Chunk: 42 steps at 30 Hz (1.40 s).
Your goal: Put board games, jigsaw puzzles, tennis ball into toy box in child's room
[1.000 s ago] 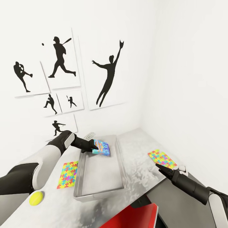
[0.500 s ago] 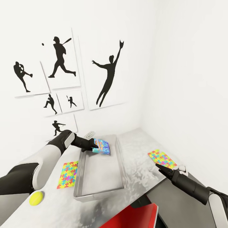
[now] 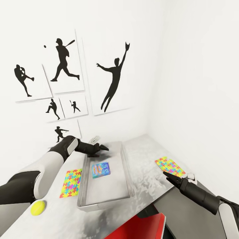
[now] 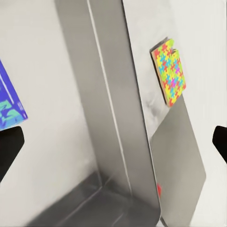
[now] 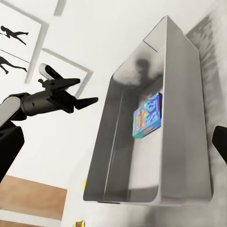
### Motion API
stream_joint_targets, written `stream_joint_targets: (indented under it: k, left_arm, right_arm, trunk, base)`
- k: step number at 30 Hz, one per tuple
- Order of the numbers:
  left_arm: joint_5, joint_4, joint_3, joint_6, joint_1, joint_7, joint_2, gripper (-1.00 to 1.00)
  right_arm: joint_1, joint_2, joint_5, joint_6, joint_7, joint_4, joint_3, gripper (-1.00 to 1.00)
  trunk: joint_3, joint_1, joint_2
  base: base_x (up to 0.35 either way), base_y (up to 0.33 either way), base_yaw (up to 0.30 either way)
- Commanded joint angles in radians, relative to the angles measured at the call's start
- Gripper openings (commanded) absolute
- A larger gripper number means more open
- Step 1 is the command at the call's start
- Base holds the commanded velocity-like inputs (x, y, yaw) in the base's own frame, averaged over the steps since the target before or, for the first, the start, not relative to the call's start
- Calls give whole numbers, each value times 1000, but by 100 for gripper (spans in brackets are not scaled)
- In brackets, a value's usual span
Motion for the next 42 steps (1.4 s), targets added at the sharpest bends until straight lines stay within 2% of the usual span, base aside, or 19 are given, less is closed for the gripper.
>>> stream_joint_targets:
  k: [1, 8, 12, 20, 21, 23, 24, 27, 28, 30, 31, 34, 35, 37, 39, 40, 42]
  left_arm:
    - [1, -4, 5, 7, -1, -1, 0, 100]
    - [2, -59, 1, 14, 0, -29, 10, 100]
    - [2, -79, 0, 18, 0, -75, 37, 100]
    - [1, -129, -1, 21, 3, -286, 120, 100]
    - [0, -148, -2, 21, 5, -348, 149, 100]
    - [0, -167, -2, 21, 7, -412, 181, 100]
    - [-1, -190, -5, 21, 11, -477, 217, 100]
    - [-1, -227, -10, 19, 26, -575, 277, 100]
    - [-1, -257, -14, 17, 48, -645, 325, 100]
    - [-2, -290, -16, 14, 77, -711, 370, 100]
    - [-2, -324, -17, 12, 109, -771, 411, 100]
    - [-2, -373, -19, 10, 164, -849, 467, 100]
    - [-3, -402, -19, 8, 204, -890, 499, 100]
    - [-2, -426, -16, 7, 245, -918, 527, 100]
    - [0, -443, -13, 2, 285, -922, 552, 100]
    - [2, -455, -10, -10, 324, -922, 575, 100]
    - [5, -462, -6, -27, 360, -922, 596, 100]
  right_arm:
    - [-1, 0, 4, 4, 6, 0, -1, 100]
    - [-1, 0, 5, 4, 6, 5, -3, 100]
    - [-1, 0, 5, 4, 7, 5, -3, 100]
    - [-1, 0, 6, 4, 8, 6, -3, 100]
    - [-1, 0, 6, 4, 8, 6, -3, 100]
    - [-1, 0, 6, 4, 9, 6, -3, 100]
    - [-1, 0, 6, 4, 9, 6, -3, 100]
    - [-1, 0, 5, 4, 10, 6, -4, 100]
    - [-1, 0, 4, 4, 10, 6, -7, 100]
    - [-1, 0, 3, 4, 11, 6, -11, 100]
    - [-1, 0, 2, 4, 11, 6, -14, 100]
    - [-1, -1, 1, 4, 12, 6, -17, 100]
    - [-1, -1, 1, 4, 12, 6, -18, 100]
    - [-1, -1, 0, 4, 12, 6, -18, 100]
    - [-1, 0, -1, 4, 12, 6, -19, 100]
    - [-1, 0, -1, 4, 12, 6, -19, 100]
    - [-1, 0, -2, 4, 12, 6, -19, 100]
  trunk:
    - [-2, 1, -2]
    - [-2, 1, -2]
    - [-2, 1, -2]
    - [-2, 1, -2]
    - [-2, 1, -2]
    - [-1, 1, -2]
    - [0, 1, -2]
    - [4, 1, -2]
    - [5, 1, -2]
    - [8, 1, -2]
    - [9, 1, -2]
    - [14, 1, -2]
    - [15, 1, -2]
    - [18, 1, -2]
    - [22, 1, -2]
    - [23, 1, -2]
    - [26, 1, -2]
  base:
    - [0, 0, 0]
    - [0, 0, 0]
    - [0, 0, 0]
    - [0, 0, 0]
    - [0, 0, 0]
    - [0, 0, -11]
    - [0, 0, -44]
    - [0, 0, -64]
    - [0, 0, -89]
    - [0, 0, -100]
    - [0, 0, -117]
    - [-2, 0, -128]
    - [-34, 0, -143]
    - [-65, 0, -148]
    - [-113, 0, -153]
    - [-160, 0, -159]
    - [-176, 0, -162]
